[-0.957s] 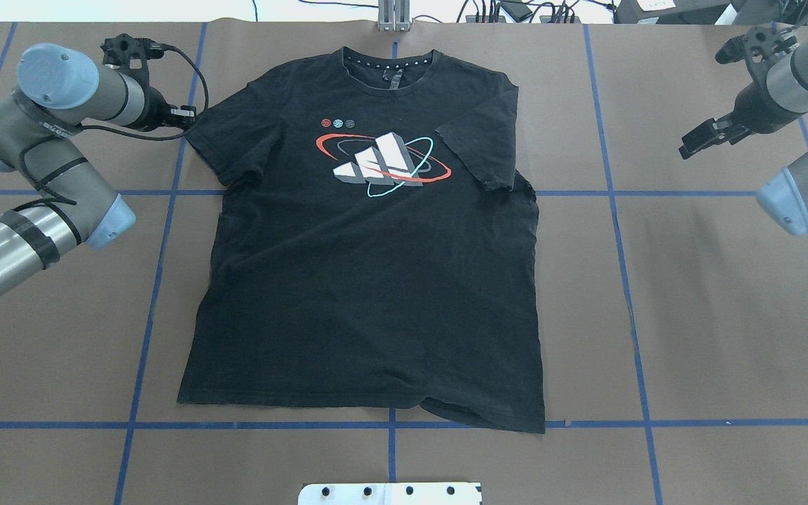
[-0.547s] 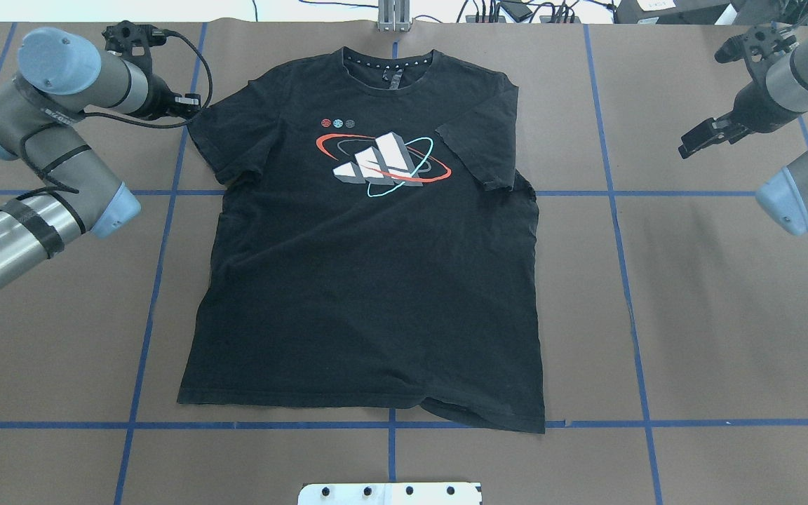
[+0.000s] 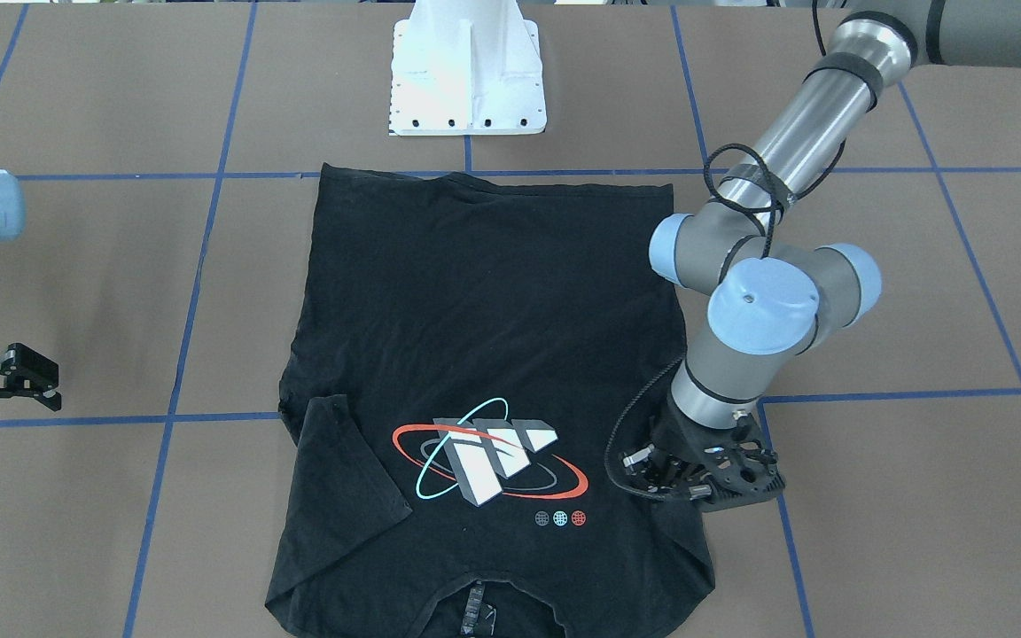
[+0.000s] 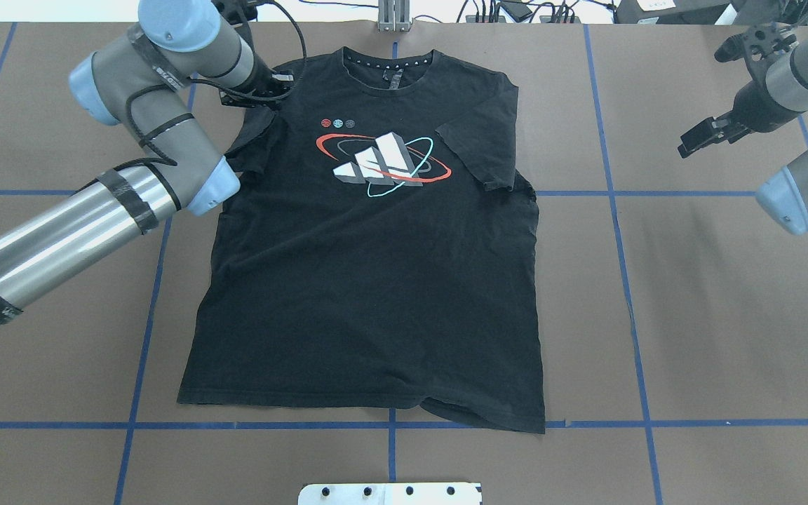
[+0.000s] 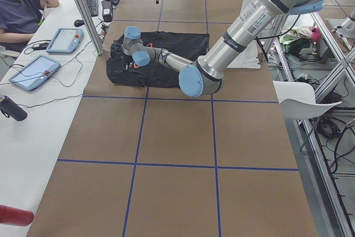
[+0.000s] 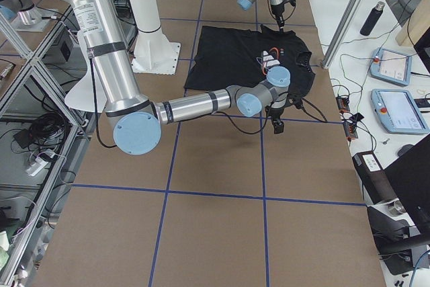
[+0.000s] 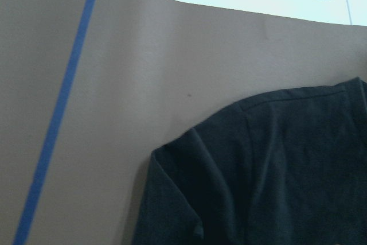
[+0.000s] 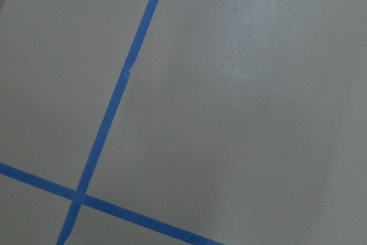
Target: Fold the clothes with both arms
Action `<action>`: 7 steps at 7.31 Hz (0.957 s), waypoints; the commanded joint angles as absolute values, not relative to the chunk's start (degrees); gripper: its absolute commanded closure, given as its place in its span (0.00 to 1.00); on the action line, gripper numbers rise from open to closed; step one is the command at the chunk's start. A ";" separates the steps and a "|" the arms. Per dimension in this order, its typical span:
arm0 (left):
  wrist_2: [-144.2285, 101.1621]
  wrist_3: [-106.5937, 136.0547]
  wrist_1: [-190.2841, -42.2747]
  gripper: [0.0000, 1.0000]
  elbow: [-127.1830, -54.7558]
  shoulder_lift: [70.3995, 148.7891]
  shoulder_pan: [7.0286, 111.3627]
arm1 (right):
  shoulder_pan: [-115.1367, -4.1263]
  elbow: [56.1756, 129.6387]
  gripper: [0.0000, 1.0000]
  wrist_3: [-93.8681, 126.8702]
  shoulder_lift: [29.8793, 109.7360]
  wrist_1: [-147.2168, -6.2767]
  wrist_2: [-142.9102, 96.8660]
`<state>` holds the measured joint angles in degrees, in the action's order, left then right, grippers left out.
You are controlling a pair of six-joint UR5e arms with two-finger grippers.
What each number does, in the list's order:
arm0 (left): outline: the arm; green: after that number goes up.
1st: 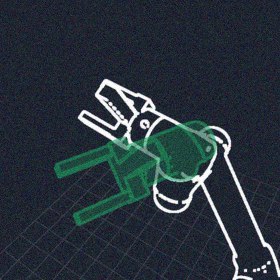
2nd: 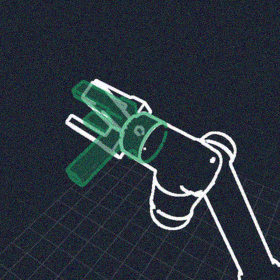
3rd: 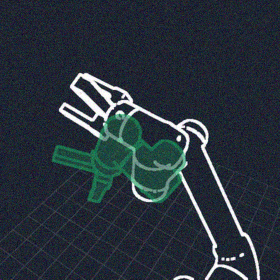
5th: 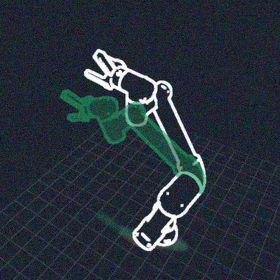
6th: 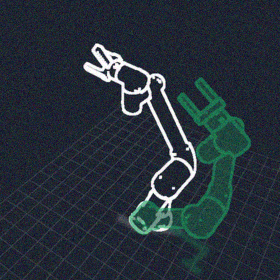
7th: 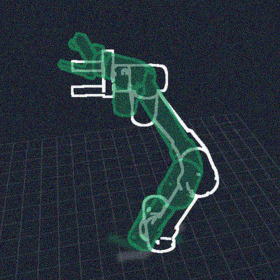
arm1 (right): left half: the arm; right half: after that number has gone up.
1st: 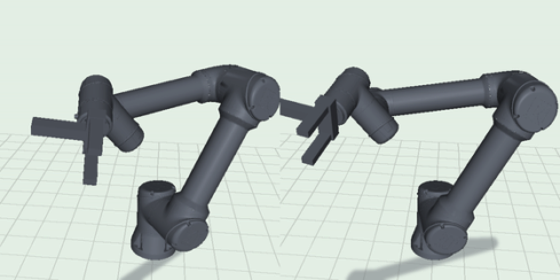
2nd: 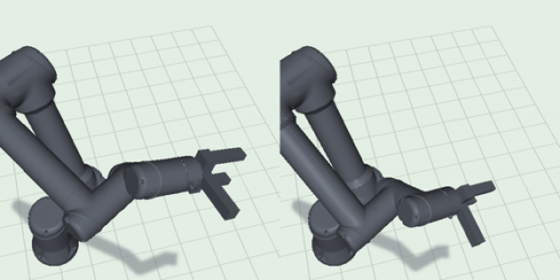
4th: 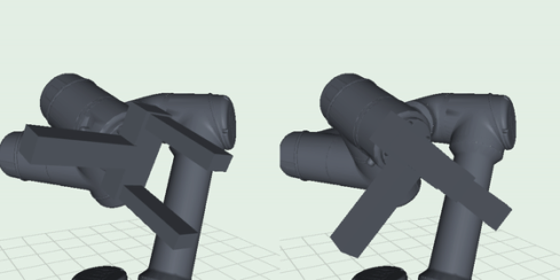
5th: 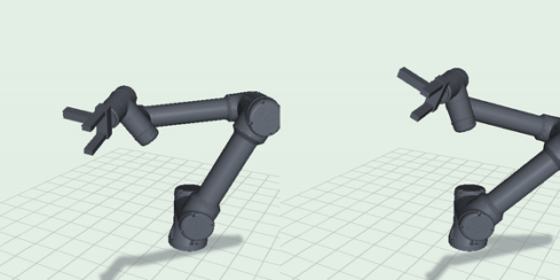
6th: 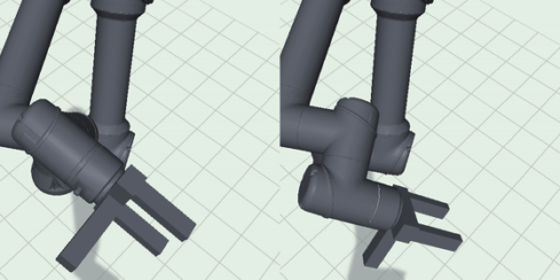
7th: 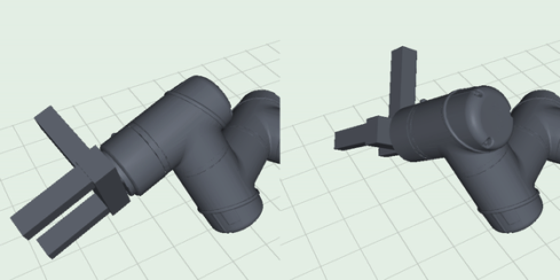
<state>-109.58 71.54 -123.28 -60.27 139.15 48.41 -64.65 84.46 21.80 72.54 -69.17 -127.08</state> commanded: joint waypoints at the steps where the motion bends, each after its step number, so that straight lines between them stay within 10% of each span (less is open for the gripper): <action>1: -109.51 78.55 -123.13 1.00 -54.78 144.73 45.80 | -64.69 84.46 0.00 21.80 72.51 -69.17 -127.09; 3: -109.34 79.10 -123.14 1.00 -53.97 145.02 45.88 | -64.60 84.46 0.00 21.97 72.51 -69.17 -127.09; 5: -109.07 78.23 -125.32 0.01 -54.75 144.76 46.40 | -64.60 84.55 0.00 23.46 72.16 -69.17 -127.09; 7: -109.42 74.22 -124.11 0.00 -61.57 142.06 46.41 | -63.90 85.86 0.00 28.79 71.11 -69.17 -127.52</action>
